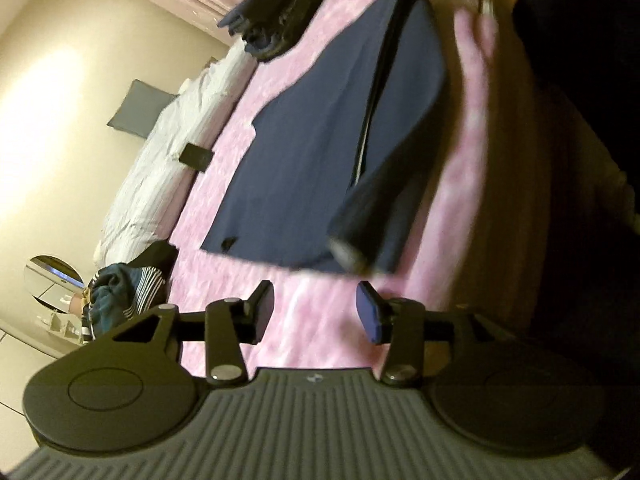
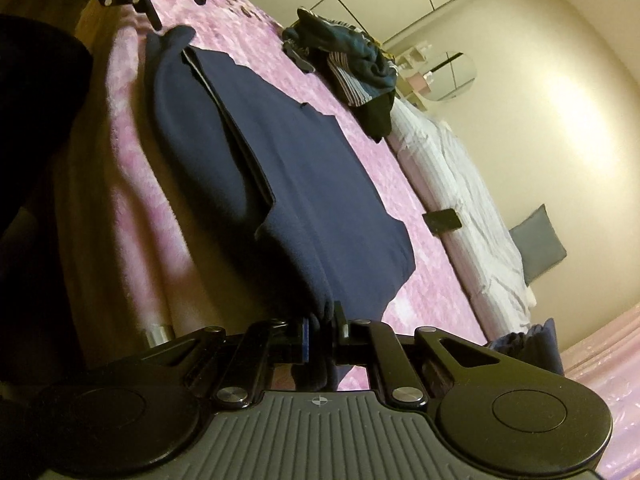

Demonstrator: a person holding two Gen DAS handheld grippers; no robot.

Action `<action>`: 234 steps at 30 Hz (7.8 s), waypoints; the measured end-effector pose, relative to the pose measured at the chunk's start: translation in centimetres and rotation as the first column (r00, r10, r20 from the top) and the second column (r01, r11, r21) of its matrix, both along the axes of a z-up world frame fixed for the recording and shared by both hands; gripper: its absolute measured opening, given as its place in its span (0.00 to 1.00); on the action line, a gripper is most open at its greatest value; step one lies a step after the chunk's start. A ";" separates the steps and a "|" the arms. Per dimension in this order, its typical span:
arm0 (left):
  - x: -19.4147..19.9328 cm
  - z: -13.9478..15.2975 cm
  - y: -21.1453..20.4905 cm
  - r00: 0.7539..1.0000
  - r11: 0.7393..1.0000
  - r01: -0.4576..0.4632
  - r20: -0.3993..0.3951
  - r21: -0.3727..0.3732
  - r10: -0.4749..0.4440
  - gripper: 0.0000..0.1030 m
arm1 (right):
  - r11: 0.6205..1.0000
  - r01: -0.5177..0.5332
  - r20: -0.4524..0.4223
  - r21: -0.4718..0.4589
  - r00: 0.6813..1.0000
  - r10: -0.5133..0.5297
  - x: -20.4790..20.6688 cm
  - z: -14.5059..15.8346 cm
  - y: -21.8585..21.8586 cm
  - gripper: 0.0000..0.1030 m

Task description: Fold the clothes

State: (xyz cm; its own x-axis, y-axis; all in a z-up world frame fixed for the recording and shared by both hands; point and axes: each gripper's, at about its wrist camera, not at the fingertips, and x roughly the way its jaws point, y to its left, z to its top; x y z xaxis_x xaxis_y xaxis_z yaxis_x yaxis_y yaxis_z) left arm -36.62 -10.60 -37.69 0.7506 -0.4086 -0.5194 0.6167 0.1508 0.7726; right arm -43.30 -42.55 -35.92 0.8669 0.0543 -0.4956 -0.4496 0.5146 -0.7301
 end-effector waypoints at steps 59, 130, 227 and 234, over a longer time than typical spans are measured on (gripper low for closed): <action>-6.6 12.6 2.5 0.909 0.911 -0.007 -0.382 -0.411 -0.165 0.03 | 0.997 -0.064 -0.067 0.039 0.996 0.066 -11.1 11.9 -1.3 0.05; 28.5 3.0 2.5 0.423 0.504 -0.804 -0.899 -0.316 0.111 0.00 | 0.265 0.593 -0.611 0.761 0.791 -0.017 27.8 3.1 -16.5 0.19; 26.2 3.3 -5.5 0.590 0.738 -0.632 -0.764 -0.237 0.261 0.11 | 0.646 0.462 -0.564 0.607 0.824 -0.060 30.7 2.9 -10.0 0.52; 26.9 5.1 -3.8 0.590 0.681 -0.663 -0.778 -0.312 0.217 0.11 | 0.633 0.416 -0.511 0.653 0.859 -0.037 29.2 5.7 -9.7 0.52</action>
State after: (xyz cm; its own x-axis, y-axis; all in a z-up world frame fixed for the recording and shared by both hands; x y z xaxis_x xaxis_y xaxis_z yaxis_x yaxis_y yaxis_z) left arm -9.71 -14.43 -32.57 0.4733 -0.4786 -0.7396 0.6206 0.7770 -0.1056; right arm -14.13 -52.25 -30.20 0.6191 0.3854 -0.6843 -0.3905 0.9070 0.1576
